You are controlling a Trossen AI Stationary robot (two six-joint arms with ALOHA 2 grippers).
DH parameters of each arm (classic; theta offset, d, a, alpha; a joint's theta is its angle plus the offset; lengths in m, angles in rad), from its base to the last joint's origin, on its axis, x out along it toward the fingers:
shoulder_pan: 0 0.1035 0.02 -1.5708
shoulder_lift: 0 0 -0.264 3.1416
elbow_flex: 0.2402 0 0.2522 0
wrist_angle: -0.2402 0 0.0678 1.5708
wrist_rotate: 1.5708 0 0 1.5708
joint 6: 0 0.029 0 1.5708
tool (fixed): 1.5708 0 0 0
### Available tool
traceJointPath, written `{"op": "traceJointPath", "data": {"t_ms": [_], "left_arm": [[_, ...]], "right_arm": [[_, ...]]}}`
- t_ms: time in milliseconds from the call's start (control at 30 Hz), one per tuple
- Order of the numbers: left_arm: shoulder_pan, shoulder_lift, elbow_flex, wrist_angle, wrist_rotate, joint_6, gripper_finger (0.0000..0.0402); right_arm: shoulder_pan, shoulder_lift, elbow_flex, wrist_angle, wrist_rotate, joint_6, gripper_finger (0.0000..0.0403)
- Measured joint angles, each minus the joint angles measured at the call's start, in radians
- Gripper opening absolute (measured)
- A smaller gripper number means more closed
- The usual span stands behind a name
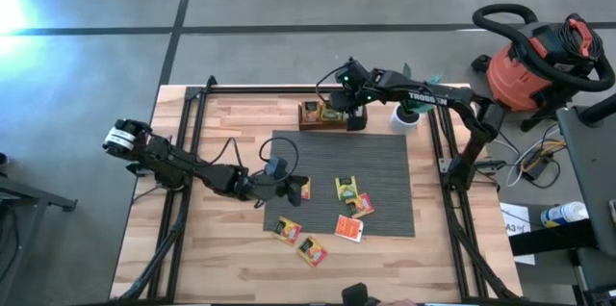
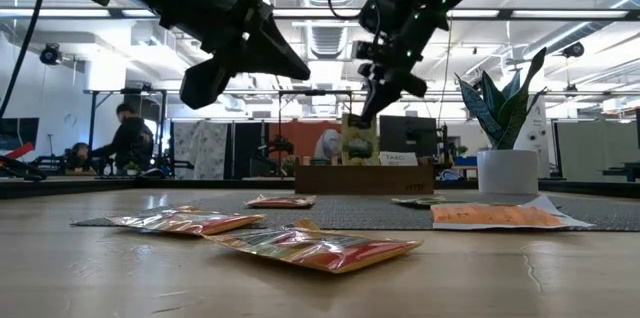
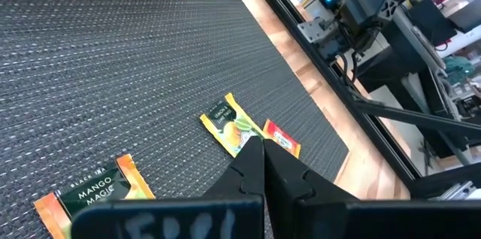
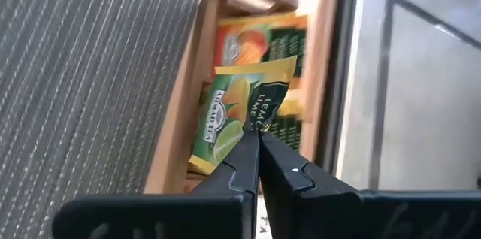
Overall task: Pick & Place Tea
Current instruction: Put the yellow tea bag into the middle section of the wooden organizer
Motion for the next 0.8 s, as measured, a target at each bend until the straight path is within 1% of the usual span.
{"op": "traceJointPath", "data": {"t_ms": [300, 800], "left_arm": [[-0.001, 0.000, 0.000, -0.004, -0.001, -0.044, 0.0000], [0.000, 0.000, 0.000, -0.018, -0.001, -0.052, 0.0000]], "right_arm": [[0.000, 0.092, 0.000, -0.043, 0.031, -0.020, 0.0008], [-0.006, 0.069, 0.041, -0.020, 0.070, -0.035, 0.0008]]}}
